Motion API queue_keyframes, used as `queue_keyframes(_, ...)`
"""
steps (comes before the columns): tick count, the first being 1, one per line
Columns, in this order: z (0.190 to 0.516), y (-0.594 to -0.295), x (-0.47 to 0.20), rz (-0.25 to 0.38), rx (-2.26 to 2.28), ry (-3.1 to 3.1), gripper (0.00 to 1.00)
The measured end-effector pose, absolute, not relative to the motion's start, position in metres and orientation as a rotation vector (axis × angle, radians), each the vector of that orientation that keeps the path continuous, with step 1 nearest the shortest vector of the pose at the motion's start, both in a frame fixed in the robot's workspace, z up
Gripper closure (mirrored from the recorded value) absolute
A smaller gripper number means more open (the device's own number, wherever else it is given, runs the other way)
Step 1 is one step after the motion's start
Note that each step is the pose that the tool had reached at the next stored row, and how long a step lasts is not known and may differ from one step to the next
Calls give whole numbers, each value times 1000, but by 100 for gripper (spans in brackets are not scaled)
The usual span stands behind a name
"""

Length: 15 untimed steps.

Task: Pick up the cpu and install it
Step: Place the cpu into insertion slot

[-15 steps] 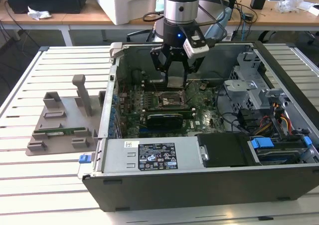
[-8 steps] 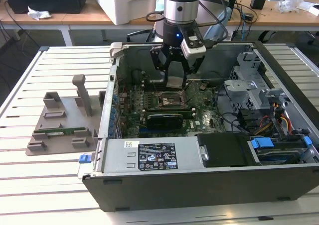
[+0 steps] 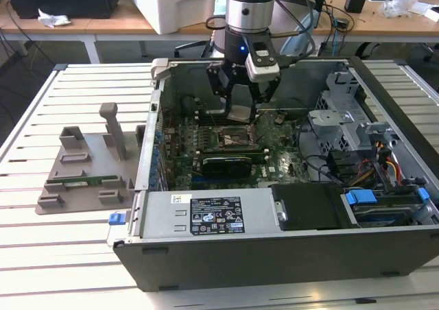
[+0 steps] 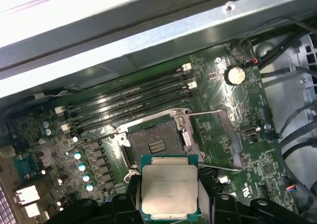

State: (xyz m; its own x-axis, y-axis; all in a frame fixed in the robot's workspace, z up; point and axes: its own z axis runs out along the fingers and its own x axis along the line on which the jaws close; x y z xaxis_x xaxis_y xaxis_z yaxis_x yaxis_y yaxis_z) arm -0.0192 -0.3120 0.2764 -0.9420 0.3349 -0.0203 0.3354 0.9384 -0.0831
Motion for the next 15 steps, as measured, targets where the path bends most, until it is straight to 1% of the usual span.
queue_keyframes(15,276,-312,-19,-136,852,3024,46)
